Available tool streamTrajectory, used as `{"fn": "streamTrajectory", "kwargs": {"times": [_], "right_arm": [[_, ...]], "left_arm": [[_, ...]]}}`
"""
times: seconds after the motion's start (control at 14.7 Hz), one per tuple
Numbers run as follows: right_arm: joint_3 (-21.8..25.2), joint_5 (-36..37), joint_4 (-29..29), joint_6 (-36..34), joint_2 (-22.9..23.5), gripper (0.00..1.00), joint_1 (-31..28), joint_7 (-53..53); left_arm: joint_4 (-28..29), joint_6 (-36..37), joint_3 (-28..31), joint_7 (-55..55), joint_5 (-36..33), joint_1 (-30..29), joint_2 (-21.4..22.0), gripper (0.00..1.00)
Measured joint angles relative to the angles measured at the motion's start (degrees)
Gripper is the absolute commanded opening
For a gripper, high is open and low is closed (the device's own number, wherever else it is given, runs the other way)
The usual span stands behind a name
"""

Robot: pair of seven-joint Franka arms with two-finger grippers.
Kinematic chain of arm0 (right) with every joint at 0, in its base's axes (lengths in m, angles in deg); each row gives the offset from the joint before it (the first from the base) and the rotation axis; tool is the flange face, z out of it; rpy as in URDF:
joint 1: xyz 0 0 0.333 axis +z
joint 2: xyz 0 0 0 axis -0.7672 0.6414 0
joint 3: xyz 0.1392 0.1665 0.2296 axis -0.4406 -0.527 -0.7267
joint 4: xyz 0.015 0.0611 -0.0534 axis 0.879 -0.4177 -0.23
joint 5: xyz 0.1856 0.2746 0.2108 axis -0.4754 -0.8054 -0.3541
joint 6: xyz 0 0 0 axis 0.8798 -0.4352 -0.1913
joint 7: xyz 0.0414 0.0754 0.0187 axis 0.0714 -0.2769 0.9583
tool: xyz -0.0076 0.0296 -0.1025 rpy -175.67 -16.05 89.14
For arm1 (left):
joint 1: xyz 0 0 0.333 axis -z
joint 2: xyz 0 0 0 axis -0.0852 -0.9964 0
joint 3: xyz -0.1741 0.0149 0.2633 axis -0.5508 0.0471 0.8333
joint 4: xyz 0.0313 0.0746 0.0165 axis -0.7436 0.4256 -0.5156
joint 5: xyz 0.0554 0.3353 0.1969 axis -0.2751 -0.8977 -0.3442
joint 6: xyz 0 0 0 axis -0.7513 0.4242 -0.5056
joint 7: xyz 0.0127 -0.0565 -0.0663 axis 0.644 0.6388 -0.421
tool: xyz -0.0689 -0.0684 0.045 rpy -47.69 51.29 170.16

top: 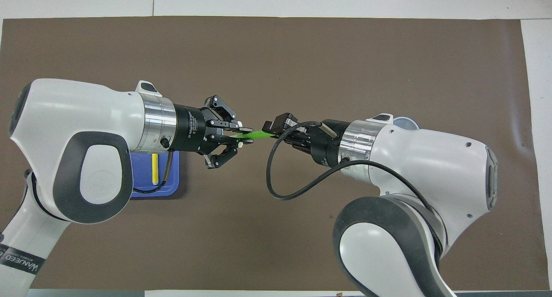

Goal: Transfer and insert pens with both arms
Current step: 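Grasp the green pen's tip with the right gripper, open the left gripper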

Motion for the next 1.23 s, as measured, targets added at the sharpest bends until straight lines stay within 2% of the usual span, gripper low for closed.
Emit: {"fn": "streamTrajectory", "kwargs": {"times": [0.82,0.89,0.95,1.23], "right_arm": [[0.02,0.11,0.06,-0.01,0.00,0.00,-0.15,0.13],[0.04,0.17,0.06,-0.02,0.00,0.00,-0.17,0.14],[0.07,0.25,0.06,-0.03,0.00,0.00,-0.17,0.16],[0.01,0.27,0.04,-0.09,0.01,0.00,-0.14,0.16]], "left_arm": [[0.11,-0.55,-0.15,0.14,0.40,0.01,0.02,0.00],[0.14,-0.75,-0.23,0.16,0.40,0.01,0.02,0.43],[0.17,-0.89,-0.29,0.18,0.40,0.01,0.02,0.99],[0.17,-1.34,-0.67,0.45,0.85,0.11,0.52,1.00]]}}
